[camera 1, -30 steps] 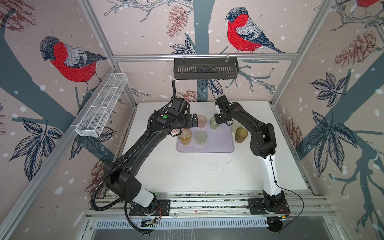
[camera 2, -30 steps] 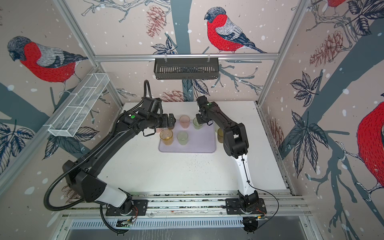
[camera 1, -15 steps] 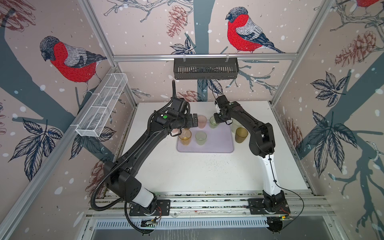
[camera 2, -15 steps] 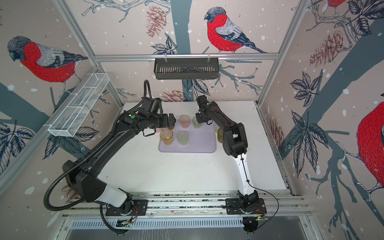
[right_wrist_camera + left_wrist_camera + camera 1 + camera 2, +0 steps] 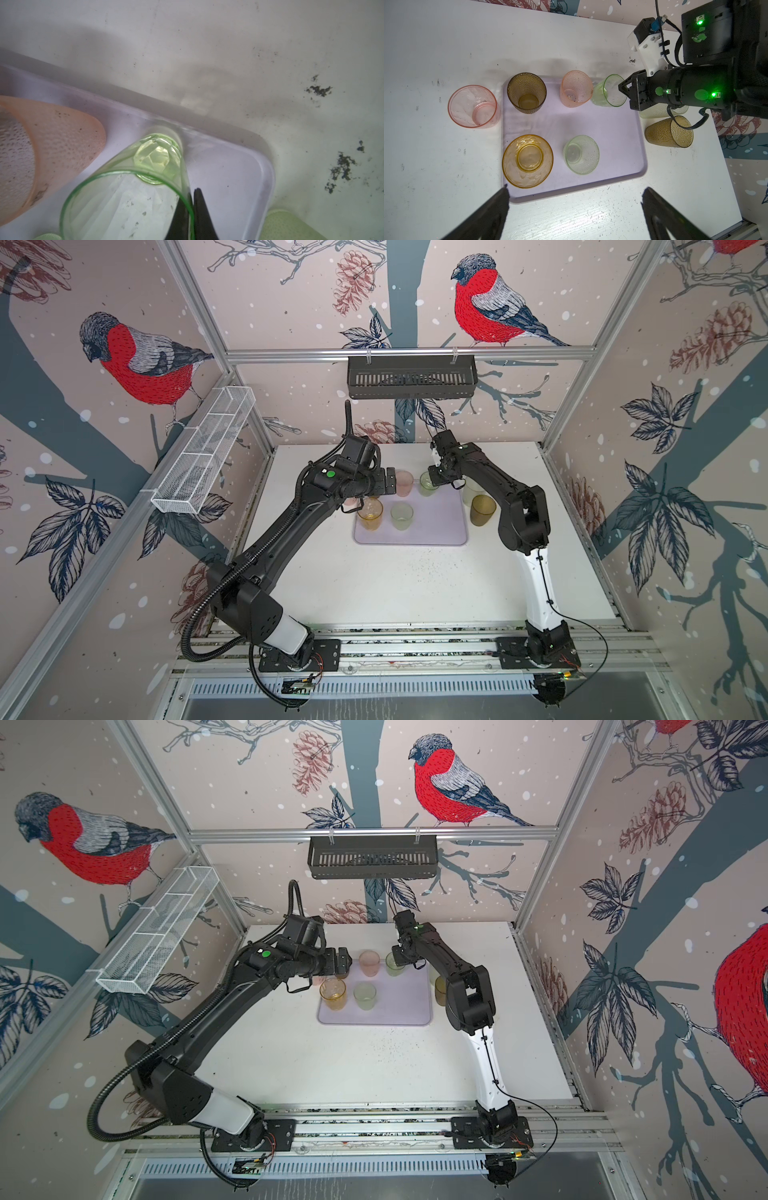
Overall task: Place the glasses into the tray
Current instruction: 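Lower the clear green glass onto the tray beside the pink glass, then open the right gripper to release the clear green glass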
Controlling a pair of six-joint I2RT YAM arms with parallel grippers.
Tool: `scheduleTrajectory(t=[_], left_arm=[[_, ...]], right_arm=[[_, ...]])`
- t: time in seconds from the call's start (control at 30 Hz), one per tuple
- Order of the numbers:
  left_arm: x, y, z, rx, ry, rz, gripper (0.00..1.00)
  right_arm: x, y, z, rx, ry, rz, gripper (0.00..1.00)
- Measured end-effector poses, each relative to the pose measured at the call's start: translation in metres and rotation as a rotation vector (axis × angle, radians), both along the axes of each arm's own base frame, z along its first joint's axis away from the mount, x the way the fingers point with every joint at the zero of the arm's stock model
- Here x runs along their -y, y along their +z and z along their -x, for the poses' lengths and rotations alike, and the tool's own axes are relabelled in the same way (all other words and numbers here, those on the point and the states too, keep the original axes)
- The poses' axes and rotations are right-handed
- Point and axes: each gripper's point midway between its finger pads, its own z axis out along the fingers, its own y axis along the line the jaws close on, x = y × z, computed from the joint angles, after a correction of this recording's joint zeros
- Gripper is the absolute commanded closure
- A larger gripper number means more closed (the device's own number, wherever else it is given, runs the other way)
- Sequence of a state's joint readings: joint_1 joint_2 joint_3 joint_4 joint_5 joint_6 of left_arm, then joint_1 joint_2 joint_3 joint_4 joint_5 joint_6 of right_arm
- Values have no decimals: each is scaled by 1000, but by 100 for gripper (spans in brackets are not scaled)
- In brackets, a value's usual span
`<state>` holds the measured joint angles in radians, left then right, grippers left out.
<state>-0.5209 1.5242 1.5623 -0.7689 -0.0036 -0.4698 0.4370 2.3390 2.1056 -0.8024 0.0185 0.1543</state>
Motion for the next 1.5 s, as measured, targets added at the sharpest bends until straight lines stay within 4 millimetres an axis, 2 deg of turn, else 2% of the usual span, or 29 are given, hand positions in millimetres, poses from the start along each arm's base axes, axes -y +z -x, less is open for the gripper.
scheduleTrajectory(t=[0.37,0.63,1.5], left_arm=[[1,1,0,11,-2,-17,1],[15,2,0,24,-44,-41,1],[13,0,3,19,-39,-66,1]], right_arm=[[0,0,0,0,-1,0,93],[0,1,-1,2,0,-1,92],[0,-1,0,-2,-1,1,85]])
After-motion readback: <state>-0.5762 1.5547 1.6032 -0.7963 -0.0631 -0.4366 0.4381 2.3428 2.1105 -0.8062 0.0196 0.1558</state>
